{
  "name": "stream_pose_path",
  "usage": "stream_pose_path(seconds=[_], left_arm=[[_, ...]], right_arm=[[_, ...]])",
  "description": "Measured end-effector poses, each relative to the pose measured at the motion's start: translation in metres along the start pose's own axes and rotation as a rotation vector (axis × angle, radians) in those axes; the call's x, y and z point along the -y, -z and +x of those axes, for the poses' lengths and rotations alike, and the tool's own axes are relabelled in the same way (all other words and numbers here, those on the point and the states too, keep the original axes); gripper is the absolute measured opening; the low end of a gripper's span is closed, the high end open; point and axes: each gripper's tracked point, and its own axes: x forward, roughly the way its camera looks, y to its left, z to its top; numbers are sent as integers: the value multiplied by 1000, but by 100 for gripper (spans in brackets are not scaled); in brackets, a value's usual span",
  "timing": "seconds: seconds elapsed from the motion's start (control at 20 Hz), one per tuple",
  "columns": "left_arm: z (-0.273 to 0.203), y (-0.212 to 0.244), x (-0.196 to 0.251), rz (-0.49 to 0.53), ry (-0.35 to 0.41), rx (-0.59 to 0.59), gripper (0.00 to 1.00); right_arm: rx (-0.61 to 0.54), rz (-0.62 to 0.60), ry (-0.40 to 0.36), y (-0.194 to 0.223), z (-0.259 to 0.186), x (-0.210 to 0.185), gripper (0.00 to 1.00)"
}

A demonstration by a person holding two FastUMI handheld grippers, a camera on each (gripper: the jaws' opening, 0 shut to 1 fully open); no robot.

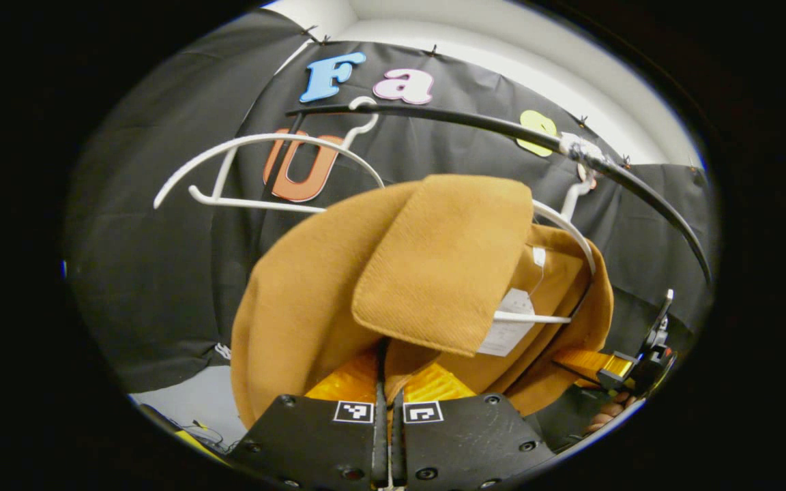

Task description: Grasp the clothes on the hanger with both hands and then place them into the laundry hamper below.

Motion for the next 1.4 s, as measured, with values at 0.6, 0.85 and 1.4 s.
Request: stream_pose_path(seconds=[0.6,0.85,1.4], left_arm=[[-22,-51,-31,-144,38,65,2],[-21,-70,-47,-178,32,89,2],[-23,-80,-58,-280,118,56,2]], right_arm=[[79,252,-171,-52,-15,-13,12],[96,321,-231,-78,-14,-21,13],[9,419,-231,-91,21,-7,7]])
